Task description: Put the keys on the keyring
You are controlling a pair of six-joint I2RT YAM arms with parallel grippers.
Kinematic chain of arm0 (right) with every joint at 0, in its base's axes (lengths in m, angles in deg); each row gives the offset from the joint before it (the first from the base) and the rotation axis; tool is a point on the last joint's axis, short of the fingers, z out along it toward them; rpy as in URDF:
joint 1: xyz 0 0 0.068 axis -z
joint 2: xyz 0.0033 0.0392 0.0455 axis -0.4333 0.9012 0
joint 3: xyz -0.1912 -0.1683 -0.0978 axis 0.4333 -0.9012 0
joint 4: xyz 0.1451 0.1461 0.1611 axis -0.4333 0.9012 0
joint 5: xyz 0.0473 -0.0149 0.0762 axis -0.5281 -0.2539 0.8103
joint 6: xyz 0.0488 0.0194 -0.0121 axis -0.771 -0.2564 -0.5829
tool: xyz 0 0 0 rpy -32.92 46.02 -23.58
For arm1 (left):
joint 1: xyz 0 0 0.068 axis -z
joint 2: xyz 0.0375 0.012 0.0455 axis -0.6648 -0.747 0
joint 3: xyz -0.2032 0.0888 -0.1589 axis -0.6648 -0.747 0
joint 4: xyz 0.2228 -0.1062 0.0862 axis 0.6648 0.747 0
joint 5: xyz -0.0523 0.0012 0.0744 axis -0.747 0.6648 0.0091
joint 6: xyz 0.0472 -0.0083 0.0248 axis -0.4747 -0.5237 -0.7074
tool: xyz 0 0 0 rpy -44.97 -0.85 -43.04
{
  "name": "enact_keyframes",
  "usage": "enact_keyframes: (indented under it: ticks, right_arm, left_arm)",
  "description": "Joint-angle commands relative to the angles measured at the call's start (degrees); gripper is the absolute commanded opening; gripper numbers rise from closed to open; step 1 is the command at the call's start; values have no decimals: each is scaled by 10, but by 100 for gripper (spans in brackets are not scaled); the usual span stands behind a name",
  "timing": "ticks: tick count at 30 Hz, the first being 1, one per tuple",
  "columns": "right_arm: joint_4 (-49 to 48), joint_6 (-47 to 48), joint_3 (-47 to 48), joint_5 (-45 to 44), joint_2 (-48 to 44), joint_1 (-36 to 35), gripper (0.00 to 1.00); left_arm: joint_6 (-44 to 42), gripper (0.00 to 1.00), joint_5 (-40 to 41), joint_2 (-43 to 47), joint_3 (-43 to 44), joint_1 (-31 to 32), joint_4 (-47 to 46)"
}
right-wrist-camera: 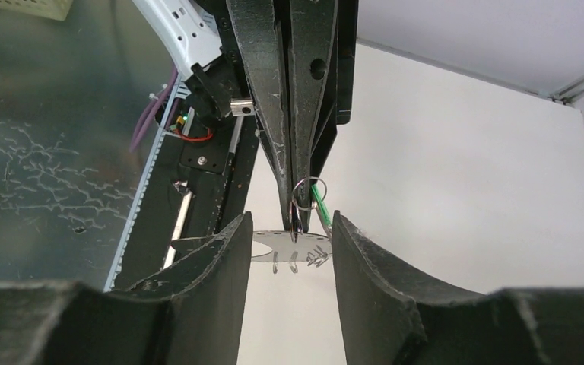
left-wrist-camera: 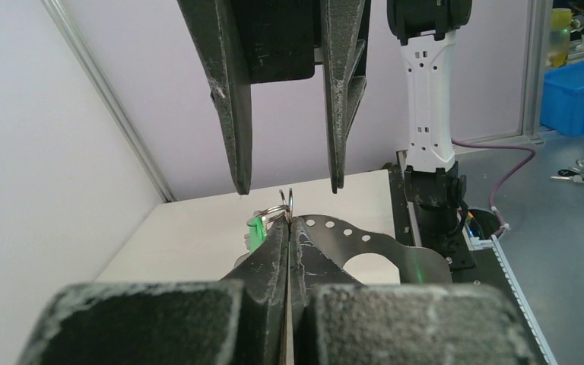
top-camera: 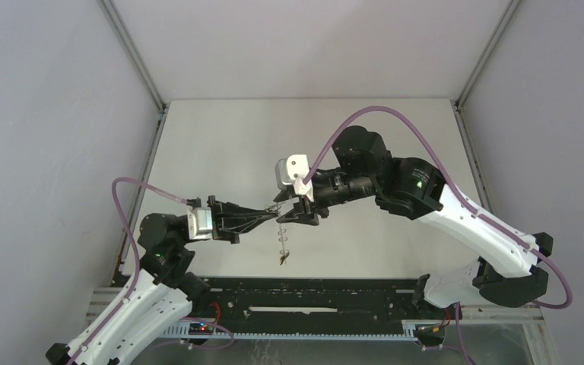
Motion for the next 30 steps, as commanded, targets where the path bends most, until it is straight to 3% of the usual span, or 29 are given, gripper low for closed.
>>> enact_keyframes:
  ticks: [1, 12, 20, 23, 24, 27, 30]
  right_arm:
    - [0, 17, 21, -8, 1, -7, 49]
    - [14, 25, 27, -47, 14, -24, 36]
    - [11, 20, 24, -73, 9, -26, 1]
    - [6, 15, 9, -80, -2, -26, 0]
    - [5, 13, 4, -81, -5, -25, 0]
    - [6, 5, -3, -78, -13, -21, 0]
    - [12, -9, -8, -59, -19, -6, 0]
  left_arm:
    - [-15, 0, -4, 5, 12, 4, -8]
    - [-16, 0, -1, 3, 16, 4, -6]
    - [-26, 0, 0, 9, 14, 4, 12]
    - [-30, 1, -1, 10, 14, 4, 20]
    - [-33, 3, -2, 9, 15, 4, 24]
    - [-79, 29, -18, 11, 25, 4, 56]
    - [-145, 40, -20, 28, 39, 3, 114]
